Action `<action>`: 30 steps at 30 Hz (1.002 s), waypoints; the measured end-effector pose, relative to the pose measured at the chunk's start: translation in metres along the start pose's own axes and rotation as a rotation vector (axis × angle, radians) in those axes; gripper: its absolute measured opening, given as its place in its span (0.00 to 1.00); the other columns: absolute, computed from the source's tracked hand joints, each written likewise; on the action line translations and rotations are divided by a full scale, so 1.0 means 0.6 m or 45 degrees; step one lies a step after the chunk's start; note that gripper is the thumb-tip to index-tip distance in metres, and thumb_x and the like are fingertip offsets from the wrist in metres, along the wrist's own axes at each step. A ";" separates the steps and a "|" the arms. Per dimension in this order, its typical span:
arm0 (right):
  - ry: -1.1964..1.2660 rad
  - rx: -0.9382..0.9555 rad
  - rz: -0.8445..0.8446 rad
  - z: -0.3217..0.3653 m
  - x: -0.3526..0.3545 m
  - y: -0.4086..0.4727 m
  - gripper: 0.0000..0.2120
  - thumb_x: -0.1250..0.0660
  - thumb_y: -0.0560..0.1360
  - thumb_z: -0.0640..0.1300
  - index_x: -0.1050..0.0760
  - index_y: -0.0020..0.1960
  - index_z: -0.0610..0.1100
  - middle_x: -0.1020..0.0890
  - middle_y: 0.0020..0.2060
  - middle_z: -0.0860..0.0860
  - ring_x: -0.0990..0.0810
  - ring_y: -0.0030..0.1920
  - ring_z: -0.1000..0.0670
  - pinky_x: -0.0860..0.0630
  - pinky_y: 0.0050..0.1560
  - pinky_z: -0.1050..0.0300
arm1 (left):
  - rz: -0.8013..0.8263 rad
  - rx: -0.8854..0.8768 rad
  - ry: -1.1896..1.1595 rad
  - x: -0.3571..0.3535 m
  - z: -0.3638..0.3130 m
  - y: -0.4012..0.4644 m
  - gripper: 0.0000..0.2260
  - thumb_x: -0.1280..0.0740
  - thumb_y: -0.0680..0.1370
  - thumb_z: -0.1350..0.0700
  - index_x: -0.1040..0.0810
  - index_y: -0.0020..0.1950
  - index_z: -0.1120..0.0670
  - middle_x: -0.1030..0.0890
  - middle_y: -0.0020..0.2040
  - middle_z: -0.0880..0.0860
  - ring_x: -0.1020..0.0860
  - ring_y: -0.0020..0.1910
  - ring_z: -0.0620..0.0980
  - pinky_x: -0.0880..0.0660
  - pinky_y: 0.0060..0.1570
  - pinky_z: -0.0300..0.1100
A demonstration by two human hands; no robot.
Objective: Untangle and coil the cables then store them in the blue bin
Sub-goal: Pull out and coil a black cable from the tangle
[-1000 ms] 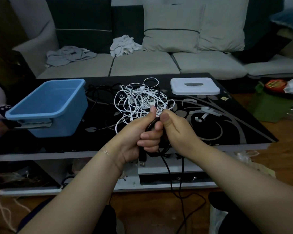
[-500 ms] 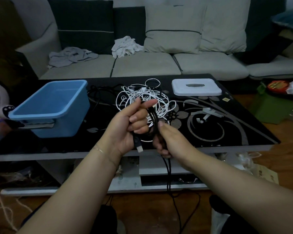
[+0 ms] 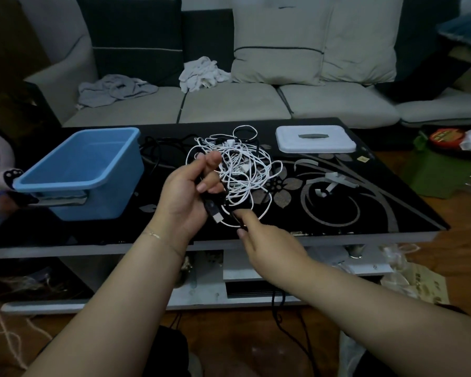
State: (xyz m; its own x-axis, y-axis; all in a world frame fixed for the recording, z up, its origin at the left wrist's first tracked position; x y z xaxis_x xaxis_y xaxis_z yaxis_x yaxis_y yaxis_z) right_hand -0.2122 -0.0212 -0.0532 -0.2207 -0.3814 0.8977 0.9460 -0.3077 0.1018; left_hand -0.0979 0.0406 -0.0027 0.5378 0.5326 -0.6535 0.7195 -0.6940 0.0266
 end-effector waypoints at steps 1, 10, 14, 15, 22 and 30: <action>-0.093 0.042 -0.002 0.003 0.004 0.000 0.18 0.50 0.83 0.50 0.43 0.73 0.53 0.19 0.45 0.46 0.22 0.46 0.40 0.26 0.42 0.49 | -0.028 -0.028 0.115 0.001 0.000 -0.002 0.09 0.45 0.83 0.59 0.31 0.59 0.62 0.23 0.35 0.47 0.38 0.21 0.40 0.36 0.24 0.31; -0.369 0.278 -0.246 0.018 0.054 0.005 0.15 0.44 0.80 0.56 0.26 0.58 0.49 0.18 0.50 0.49 0.21 0.52 0.44 0.34 0.40 0.53 | 0.169 -0.081 0.965 -0.023 0.032 -0.018 0.10 0.48 0.85 0.59 0.28 0.54 0.61 0.18 0.39 0.53 0.16 0.42 0.51 0.20 0.42 0.39; -0.359 0.298 -0.177 0.022 0.055 0.006 0.17 0.44 0.80 0.57 0.31 0.65 0.51 0.18 0.50 0.46 0.21 0.50 0.40 0.36 0.39 0.53 | 0.227 -0.118 1.431 -0.025 0.046 -0.017 0.14 0.45 0.84 0.54 0.31 0.66 0.60 0.16 0.49 0.44 0.19 0.44 0.36 0.27 0.47 0.26; -0.371 0.311 -0.174 0.024 0.056 0.004 0.17 0.44 0.80 0.57 0.30 0.64 0.49 0.19 0.51 0.45 0.21 0.50 0.40 0.37 0.38 0.53 | 0.250 -0.122 1.538 -0.028 0.049 -0.020 0.13 0.44 0.84 0.53 0.29 0.63 0.58 0.17 0.46 0.42 0.22 0.43 0.31 0.30 0.46 0.23; -0.456 0.350 -0.391 0.030 0.074 0.005 0.23 0.42 0.72 0.66 0.22 0.39 0.48 0.18 0.31 0.50 0.19 0.33 0.46 0.37 0.30 0.59 | 0.228 0.036 1.712 -0.020 0.062 -0.017 0.24 0.46 0.83 0.45 0.26 0.56 0.67 0.20 0.54 0.65 0.22 0.52 0.63 0.26 0.55 0.58; 0.352 0.168 0.248 0.005 0.064 0.026 0.08 0.32 0.74 0.52 0.24 0.39 0.50 0.20 0.35 0.55 0.22 0.38 0.56 0.26 0.43 0.58 | 0.302 0.110 1.670 -0.020 0.063 -0.020 0.26 0.50 0.84 0.45 0.26 0.37 0.61 0.25 0.23 0.52 0.30 0.19 0.46 0.33 0.20 0.34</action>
State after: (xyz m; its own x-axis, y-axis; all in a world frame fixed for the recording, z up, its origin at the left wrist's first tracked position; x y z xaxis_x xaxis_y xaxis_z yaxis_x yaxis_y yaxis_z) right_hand -0.2054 -0.0380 -0.0158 -0.0723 -0.6486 0.7577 0.9951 -0.0978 0.0112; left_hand -0.1295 0.0242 -0.0237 0.7022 0.4307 0.5670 0.5469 -0.8361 -0.0421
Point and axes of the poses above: each hand's wrist, its own y-axis towards the middle knuckle, its own x-axis out of the back of the hand, z = x × y, the point moved 6 cm from there along y, towards the middle knuckle
